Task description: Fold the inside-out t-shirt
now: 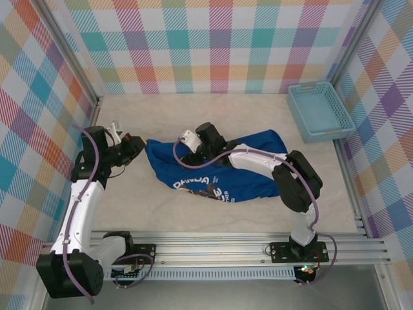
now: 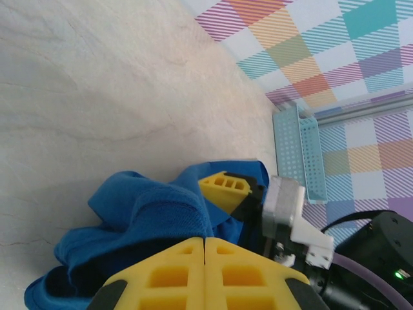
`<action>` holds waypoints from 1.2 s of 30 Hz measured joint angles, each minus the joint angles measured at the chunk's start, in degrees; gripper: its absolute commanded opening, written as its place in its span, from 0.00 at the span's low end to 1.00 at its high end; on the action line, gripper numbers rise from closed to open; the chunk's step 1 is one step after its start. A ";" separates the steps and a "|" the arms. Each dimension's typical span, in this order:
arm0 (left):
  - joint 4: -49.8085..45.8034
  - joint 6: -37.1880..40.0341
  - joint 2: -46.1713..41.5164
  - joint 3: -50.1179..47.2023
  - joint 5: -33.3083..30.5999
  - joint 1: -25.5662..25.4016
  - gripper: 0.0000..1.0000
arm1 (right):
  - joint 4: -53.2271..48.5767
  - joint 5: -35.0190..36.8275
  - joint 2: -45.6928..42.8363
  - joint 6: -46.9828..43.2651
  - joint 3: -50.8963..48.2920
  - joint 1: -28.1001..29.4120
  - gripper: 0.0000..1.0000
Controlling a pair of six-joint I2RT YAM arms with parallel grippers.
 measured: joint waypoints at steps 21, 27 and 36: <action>9.68 -4.44 7.85 -3.02 -18.10 -6.95 0.50 | -14.23 -18.45 -16.90 20.44 0.46 -13.68 0.00; 7.45 0.57 3.28 -4.24 -25.31 -20.63 0.59 | -17.31 -23.63 -14.69 30.56 0.48 -15.06 0.00; 20.90 -1.77 11.61 -11.56 -23.65 -39.06 0.66 | -18.08 -27.02 -13.20 38.47 0.72 -15.74 0.00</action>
